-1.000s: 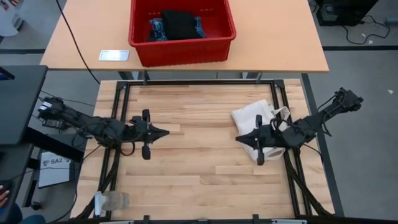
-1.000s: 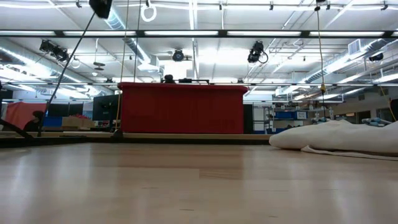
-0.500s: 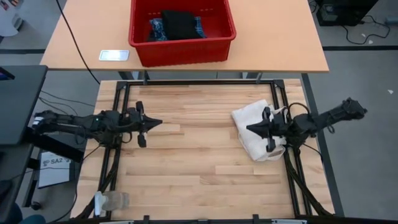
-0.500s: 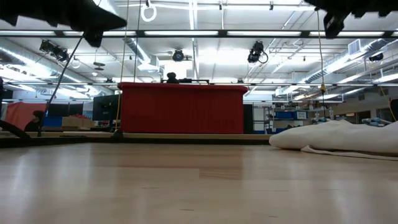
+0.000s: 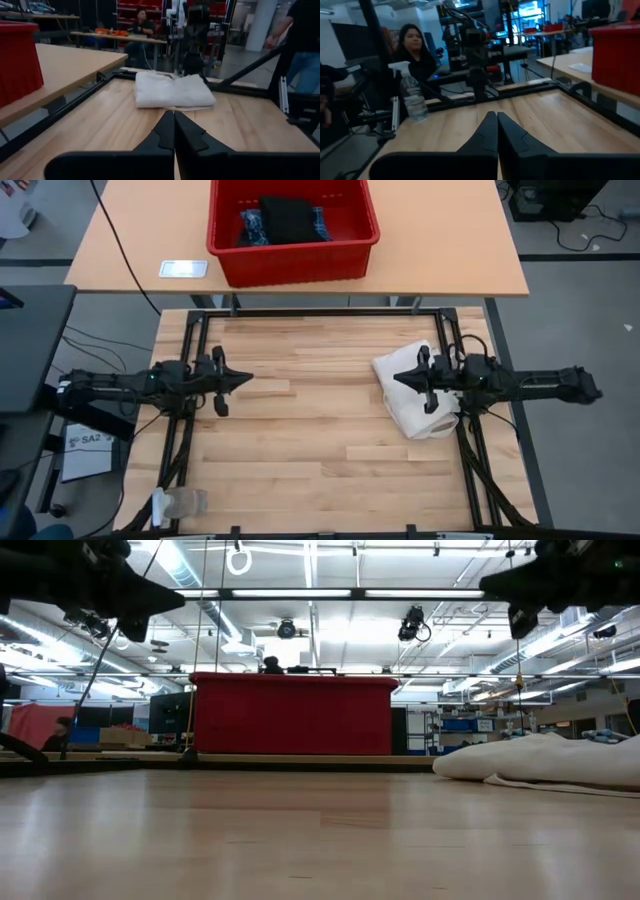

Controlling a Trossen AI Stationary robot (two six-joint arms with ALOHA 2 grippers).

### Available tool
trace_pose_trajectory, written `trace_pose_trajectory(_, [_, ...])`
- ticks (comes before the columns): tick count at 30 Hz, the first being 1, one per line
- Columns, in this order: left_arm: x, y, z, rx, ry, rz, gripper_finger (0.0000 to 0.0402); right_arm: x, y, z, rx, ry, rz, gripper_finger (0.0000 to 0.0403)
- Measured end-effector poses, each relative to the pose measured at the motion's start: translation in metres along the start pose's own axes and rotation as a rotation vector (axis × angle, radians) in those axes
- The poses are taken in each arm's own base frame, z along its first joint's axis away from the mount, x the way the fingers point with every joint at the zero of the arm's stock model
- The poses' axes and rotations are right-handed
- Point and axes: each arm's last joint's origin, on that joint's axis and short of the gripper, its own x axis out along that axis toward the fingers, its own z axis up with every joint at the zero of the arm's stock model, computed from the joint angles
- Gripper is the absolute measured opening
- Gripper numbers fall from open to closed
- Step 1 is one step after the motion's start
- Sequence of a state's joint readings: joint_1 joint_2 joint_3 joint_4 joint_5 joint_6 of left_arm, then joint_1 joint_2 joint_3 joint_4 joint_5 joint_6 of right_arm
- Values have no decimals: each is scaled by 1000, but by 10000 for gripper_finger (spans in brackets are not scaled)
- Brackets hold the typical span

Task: Fold Laundry from Bin
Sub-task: Return to home position

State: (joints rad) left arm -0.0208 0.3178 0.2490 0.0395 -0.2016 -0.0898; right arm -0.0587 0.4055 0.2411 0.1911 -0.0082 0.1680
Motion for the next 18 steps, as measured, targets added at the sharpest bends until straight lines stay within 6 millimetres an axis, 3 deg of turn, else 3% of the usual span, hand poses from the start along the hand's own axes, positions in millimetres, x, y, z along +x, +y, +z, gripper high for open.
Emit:
trace_pose_trajectory(6, [-4, 0, -8, -4, 6, -10, 4, -10, -3, -21, 62, -24, 6, 2])
trace_pose_trajectory(18, [-5, 3, -38, -17, 65, -3, 4, -25, -2, -29, 20, -2, -10, 2])
